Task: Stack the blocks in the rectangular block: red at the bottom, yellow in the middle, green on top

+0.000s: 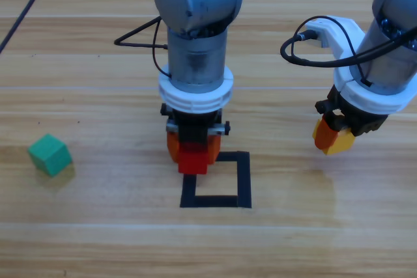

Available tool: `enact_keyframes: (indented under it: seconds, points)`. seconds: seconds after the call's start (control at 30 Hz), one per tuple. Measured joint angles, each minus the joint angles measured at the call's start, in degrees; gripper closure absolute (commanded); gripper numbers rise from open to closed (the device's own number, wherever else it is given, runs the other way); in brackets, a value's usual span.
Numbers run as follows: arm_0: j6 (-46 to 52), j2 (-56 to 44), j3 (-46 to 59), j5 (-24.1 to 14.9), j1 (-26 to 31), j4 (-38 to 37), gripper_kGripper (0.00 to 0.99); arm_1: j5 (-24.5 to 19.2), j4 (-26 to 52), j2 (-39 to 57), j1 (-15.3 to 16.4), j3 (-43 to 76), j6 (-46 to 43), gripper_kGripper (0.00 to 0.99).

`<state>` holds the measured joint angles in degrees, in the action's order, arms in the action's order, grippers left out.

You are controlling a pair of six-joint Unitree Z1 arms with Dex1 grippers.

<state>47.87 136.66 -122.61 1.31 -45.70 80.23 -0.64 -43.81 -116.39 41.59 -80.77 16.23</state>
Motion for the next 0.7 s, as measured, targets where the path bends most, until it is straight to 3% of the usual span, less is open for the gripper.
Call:
enact_keyframes:
  seconds: [0.23,0.7]
  points:
    - [6.31,0.0,-0.51,-0.23,-0.75,-0.88,0.99,0.0,0.02,0.0,0.0,0.0,0.0,0.755]
    - [8.67,-0.46,7.26,-1.02,-5.84,-12.59,0.99,0.0,0.19,0.0,0.01,0.01,0.0,0.755]
